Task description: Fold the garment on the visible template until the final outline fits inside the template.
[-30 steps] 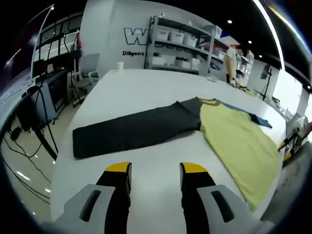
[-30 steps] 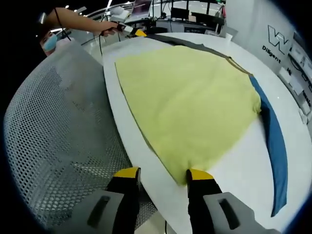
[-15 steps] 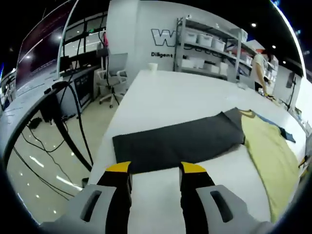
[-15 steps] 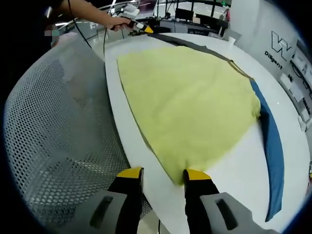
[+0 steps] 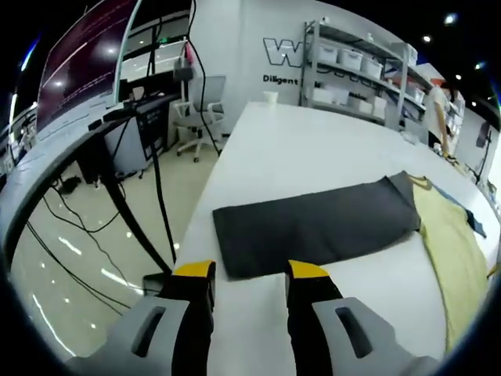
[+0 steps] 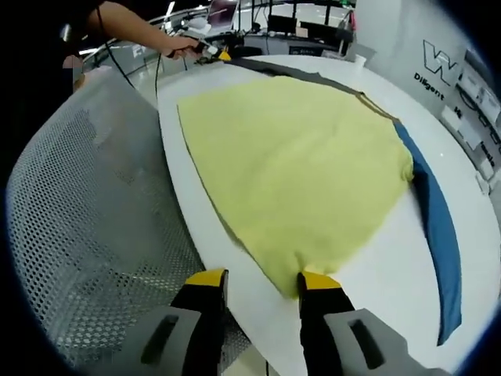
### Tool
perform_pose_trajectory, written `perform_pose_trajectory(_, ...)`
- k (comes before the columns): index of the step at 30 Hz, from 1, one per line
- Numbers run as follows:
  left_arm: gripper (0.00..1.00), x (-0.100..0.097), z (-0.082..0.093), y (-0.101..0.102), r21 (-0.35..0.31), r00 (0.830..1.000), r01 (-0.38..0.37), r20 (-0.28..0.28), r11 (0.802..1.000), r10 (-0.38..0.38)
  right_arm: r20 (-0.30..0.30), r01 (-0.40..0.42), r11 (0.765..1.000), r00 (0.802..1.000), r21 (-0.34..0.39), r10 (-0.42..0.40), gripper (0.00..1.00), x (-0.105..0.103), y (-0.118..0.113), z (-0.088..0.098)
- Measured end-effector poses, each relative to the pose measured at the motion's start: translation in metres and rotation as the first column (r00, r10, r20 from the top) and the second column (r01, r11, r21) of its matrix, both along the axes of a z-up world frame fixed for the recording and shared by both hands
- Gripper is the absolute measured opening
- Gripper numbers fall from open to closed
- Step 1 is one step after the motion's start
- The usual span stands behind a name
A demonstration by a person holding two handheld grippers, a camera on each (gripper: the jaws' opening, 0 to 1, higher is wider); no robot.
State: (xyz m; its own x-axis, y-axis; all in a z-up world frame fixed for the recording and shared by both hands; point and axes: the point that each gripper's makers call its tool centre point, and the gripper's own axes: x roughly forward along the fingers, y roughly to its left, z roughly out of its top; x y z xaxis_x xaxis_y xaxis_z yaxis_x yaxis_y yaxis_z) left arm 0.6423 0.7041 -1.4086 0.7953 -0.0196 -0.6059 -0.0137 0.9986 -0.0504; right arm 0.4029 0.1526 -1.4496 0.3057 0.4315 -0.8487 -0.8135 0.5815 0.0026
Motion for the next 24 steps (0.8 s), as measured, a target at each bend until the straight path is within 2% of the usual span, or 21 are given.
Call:
perform_pose_trajectory(5,0.29,0.004,-0.008,0.0,-0.021,1.0,0.003,-0.029,1.0,-0.003,-0.019,0.038,0.999,0.999,0.034,-0.038,0.46,-0.004,0.004,0.002)
perform_pose_trajectory(7,0.26,0.005,-0.011,-0.001,-0.021,0.999,0.01,-0.039,1.0,-0.01,-0.027,0.097,0.994,0.995,0.052,-0.096,0.5,-0.003,0.003,0.005)
perform_pose_trajectory(10,0.25,0.008,-0.012,0.0,-0.01,0.999,0.012,-0.036,1.0,-0.012,0.008,0.138,0.987,0.99,0.081,-0.139,0.55,0.003,0.0,0.014)
perform_pose_trajectory(15,0.19,0.01,-0.011,0.007,0.014,0.999,0.008,-0.032,1.0,-0.007,0.035,0.181,0.979,0.982,0.096,-0.185,0.57,0.007,-0.01,0.023)
perform_pose_trajectory(19,0.12,0.012,-0.012,0.014,0.019,0.999,0.005,-0.038,1.0,-0.004,0.054,0.222,0.969,0.972,0.11,-0.229,0.54,0.012,-0.015,0.03)
perform_pose_trajectory(24,0.08,0.015,-0.012,0.016,-0.002,0.998,0.002,-0.066,1.0,-0.002,0.08,0.261,0.955,0.958,0.138,-0.274,0.55,0.016,-0.018,0.036)
